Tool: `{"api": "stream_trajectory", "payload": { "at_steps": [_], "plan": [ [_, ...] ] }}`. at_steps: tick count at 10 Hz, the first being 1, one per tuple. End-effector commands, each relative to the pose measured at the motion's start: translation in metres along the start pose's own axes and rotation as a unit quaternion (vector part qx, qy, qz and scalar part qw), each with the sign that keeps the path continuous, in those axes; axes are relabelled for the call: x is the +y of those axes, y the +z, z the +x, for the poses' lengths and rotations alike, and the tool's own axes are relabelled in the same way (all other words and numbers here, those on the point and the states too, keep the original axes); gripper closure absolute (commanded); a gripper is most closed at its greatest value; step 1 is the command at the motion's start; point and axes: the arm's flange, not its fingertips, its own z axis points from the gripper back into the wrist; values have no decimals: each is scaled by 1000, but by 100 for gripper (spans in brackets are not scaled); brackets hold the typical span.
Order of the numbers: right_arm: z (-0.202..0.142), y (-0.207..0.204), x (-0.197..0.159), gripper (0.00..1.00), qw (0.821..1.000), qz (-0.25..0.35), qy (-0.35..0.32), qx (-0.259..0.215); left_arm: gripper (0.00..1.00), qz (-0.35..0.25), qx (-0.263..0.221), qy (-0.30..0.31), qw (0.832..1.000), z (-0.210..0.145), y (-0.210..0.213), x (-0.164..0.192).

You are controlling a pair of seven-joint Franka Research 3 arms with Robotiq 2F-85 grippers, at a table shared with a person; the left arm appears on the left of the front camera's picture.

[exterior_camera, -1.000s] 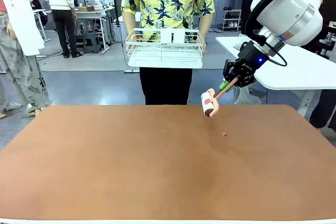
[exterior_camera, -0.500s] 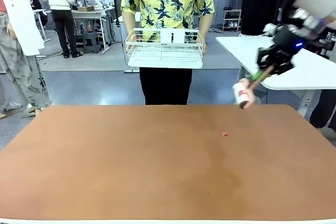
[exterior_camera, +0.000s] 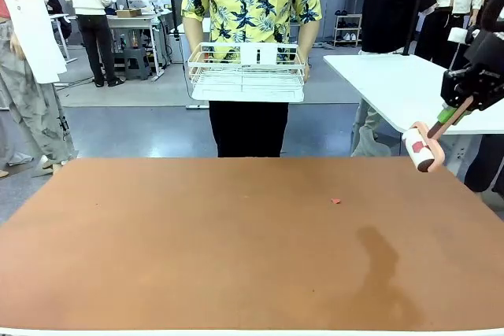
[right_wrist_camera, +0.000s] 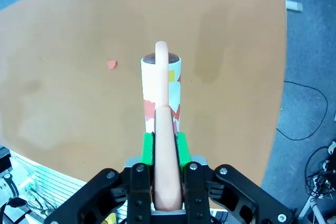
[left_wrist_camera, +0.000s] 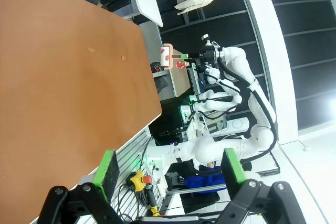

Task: Clean the table.
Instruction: Clean the table with the Lint Roller when the human lifts the Dish drying rack.

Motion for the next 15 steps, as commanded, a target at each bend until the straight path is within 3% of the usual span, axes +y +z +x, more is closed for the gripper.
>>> {"api": "stream_trajectory", "payload": {
  "at_steps": [1,7,15],
  "plan": [
    [5,-8,-9,79,1000,11,6,-3,0,-2,-1,-1,1000,-1,2,-3],
    [2,-10,-16,79,1000,10,-3,-7,0,-2,-1,-1,1000,-1,2,-3],
    [0,-79,-16,79,997,30,-64,24,0,-2,-1,-1,1000,-1,2,-3]
  ]
}}
